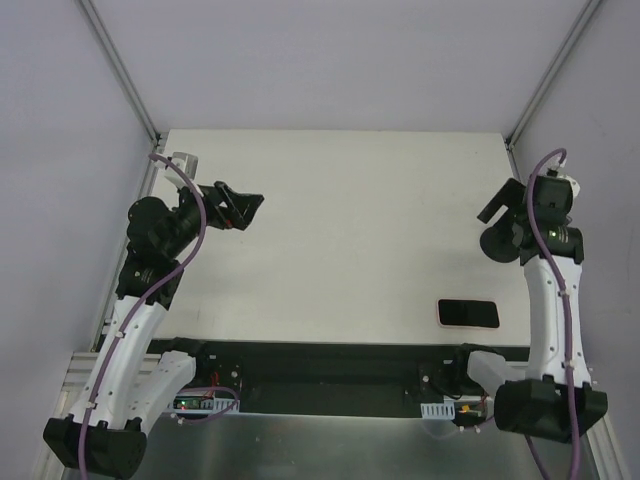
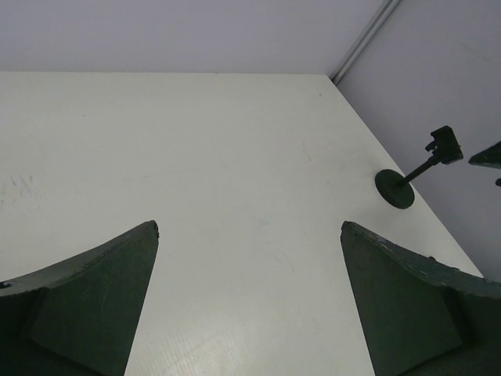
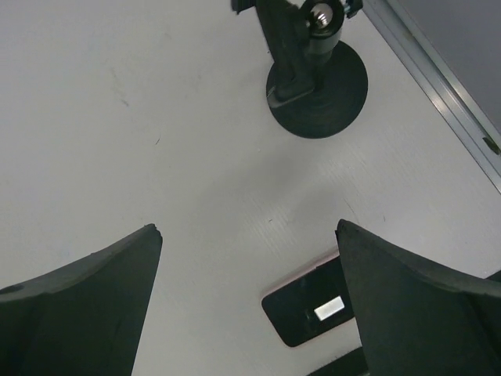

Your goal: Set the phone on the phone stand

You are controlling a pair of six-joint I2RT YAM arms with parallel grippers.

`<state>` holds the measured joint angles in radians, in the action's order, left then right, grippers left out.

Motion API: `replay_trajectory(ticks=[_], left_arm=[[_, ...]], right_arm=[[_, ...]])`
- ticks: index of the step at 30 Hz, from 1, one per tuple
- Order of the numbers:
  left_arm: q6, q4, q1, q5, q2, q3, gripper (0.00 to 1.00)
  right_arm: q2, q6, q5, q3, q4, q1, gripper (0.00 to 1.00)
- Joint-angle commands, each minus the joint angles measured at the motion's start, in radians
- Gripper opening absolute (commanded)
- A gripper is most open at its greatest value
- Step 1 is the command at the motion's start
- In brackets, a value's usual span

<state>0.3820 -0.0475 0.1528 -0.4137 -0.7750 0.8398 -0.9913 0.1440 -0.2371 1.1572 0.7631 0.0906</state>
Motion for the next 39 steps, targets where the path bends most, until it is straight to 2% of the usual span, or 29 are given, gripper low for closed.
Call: replay_trajectory(ticks=[1, 5, 14, 19, 23, 30, 39], left_arm=[[-0.009, -0.035, 0.037, -0.004, 0.003, 0.038, 0.99], [-0.029, -0.022, 0.056, 0.001, -0.001, 0.045, 0.99], [-0.028, -0.017, 0.056, -0.005, -0.009, 0.05, 0.99], [-0.028, -0.017, 0.056, -0.007, -0.017, 0.053, 0.99], [-0.023, -0.017, 0.056, -0.014, -0.02, 0.053, 0.99], [-0.014, -0.017, 0.056, -0.023, -0.018, 0.055, 0.99], [-0.011, -0.017, 0.056, -0.025, -0.024, 0.053, 0.99]], right_arm=[[-0.124, 0.043, 0.185, 0.021, -0.131, 0.159, 0.96], [-0.271, 0.014, 0.298, 0.036, -0.194, 0.228, 0.96], [-0.466, 0.025, 0.315, 0.082, -0.327, 0.23, 0.99], [-0.504, 0.008, 0.294, 0.098, -0.37, 0.228, 0.92], [-0.544, -0.001, 0.199, 0.176, -0.26, 0.228, 0.8], [-0.521, 0.022, 0.101, 0.156, -0.249, 0.228, 0.73], [-0.518, 0.019, 0.035, 0.153, -0.246, 0.228, 0.5]])
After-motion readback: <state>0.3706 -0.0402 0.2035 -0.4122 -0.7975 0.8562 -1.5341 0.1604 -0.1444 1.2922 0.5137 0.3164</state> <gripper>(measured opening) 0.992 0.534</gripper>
